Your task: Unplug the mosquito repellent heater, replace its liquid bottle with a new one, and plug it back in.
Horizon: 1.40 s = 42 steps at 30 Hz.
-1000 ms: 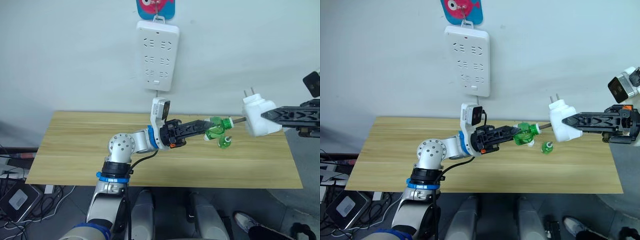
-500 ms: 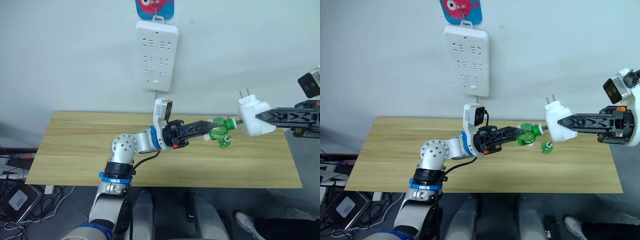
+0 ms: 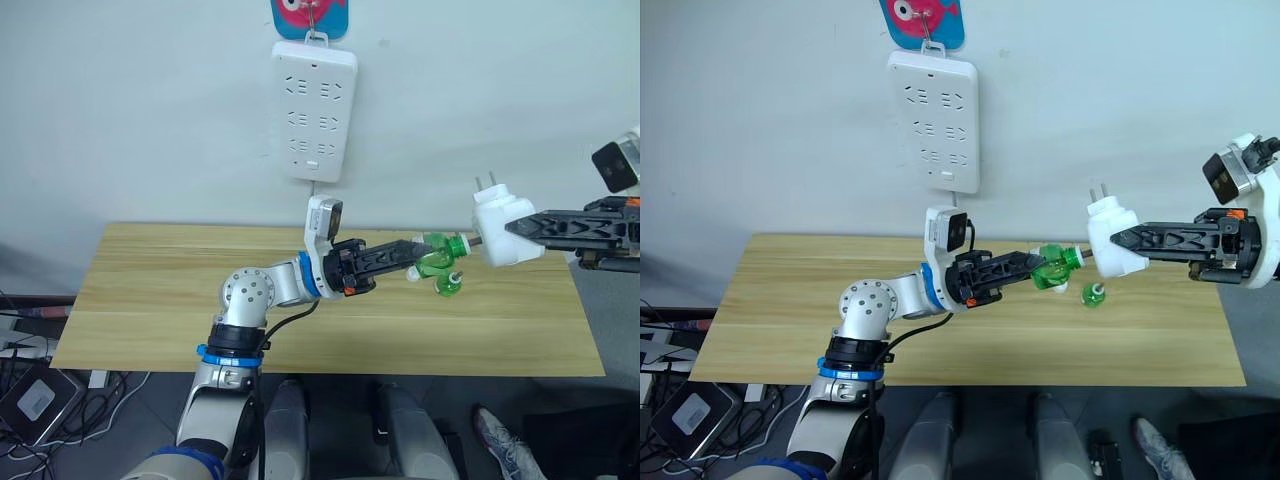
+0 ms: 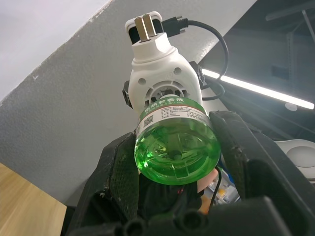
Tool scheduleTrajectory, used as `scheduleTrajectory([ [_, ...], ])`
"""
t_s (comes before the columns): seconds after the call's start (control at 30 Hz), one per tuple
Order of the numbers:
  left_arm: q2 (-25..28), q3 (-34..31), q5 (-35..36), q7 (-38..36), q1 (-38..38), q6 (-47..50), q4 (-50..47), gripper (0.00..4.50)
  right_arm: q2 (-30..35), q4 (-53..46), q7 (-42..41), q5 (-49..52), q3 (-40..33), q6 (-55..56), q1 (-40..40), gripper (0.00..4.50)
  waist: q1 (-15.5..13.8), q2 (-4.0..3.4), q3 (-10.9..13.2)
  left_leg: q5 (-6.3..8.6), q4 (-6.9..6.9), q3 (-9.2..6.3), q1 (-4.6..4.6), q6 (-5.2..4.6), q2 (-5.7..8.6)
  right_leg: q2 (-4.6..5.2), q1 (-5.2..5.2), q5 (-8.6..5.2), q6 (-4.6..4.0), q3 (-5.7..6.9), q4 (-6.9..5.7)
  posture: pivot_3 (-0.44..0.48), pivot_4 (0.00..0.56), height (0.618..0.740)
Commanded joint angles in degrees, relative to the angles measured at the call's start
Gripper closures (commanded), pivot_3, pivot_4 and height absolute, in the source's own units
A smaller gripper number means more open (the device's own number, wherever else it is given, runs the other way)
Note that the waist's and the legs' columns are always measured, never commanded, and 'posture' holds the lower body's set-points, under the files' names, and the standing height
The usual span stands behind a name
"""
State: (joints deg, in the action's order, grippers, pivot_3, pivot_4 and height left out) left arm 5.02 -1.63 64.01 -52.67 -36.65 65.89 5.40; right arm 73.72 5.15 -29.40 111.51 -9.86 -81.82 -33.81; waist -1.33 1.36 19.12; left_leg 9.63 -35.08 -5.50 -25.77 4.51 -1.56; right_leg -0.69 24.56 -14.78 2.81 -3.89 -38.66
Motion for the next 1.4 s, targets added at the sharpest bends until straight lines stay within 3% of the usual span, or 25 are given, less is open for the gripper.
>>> scheduleTrajectory([
  [0.03, -0.83, 1.21, 0.34, -1.01, -0.21, 0.12, -1.61, 2.24, 0.56, -0.52, -0.28, 1.49, -1.16, 0.11, -1.58, 1.52, 0.00, 0.00, 0.00, 0.00, 0.00, -0.01, 0.00, 0.00, 0.00, 0.00, 0.00, 0.00, 0.00, 0.00, 0.00, 0.114, 0.325, 0.740],
  [0.6, -1.61, 0.94, -0.79, -0.47, -0.42, -1.09, -1.76, 2.24, 1.16, -1.03, -0.79, 1.49, -0.85, 0.10, -1.50, 1.52, 0.00, 0.00, 0.00, 0.00, 0.00, 0.00, 0.00, 0.00, 0.00, 0.00, 0.00, 0.00, 0.00, 0.00, 0.00, 0.118, 0.319, 0.740],
  [0.93, -2.89, 0.68, -0.74, 0.45, -0.96, -1.40, -1.44, 2.24, -1.88, -8.09, 5.72, 1.49, -1.55, 4.87, -0.02, 1.52, 0.03, 0.00, 0.00, 0.00, -0.01, -0.01, 0.01, 0.00, -0.01, 0.00, 0.00, 0.00, 0.00, 0.01, -0.05, 0.120, 0.314, 0.740],
  [1.13, -2.69, 0.86, -0.65, -0.23, -0.55, -0.61, -1.87, 2.24, -1.61, -10.93, 4.70, 1.49, -1.04, 5.53, 0.15, 1.52, 0.01, 0.00, 0.00, 0.00, -0.04, -0.02, 0.00, 0.00, 0.00, 0.00, 0.00, 0.00, 0.00, 0.02, -0.06, 0.117, 0.307, 0.740],
  [1.3, -1.72, 0.86, -0.70, -0.76, -0.33, -0.14, -1.65, 2.24, -1.52, -10.86, 3.51, 1.49, -1.20, 5.45, 0.68, 0.01, 0.02, 0.00, 0.00, 0.00, -0.04, -0.03, 0.00, 0.00, 0.00, 0.00, 0.00, 0.00, 0.00, 0.01, -0.07, 0.115, 0.310, 0.740],
  [1.4, -1.18, 0.36, -0.30, -0.40, -0.51, 0.30, -1.17, 2.24, -1.20, -10.76, 3.07, 1.49, -1.53, 5.48, 1.29, 0.01, 0.01, 0.00, 0.00, 0.00, -0.04, -0.02, 0.01, 0.00, 0.00, 0.00, 0.00, 0.00, 0.00, 0.01, -0.08, 0.114, 0.311, 0.740],
])
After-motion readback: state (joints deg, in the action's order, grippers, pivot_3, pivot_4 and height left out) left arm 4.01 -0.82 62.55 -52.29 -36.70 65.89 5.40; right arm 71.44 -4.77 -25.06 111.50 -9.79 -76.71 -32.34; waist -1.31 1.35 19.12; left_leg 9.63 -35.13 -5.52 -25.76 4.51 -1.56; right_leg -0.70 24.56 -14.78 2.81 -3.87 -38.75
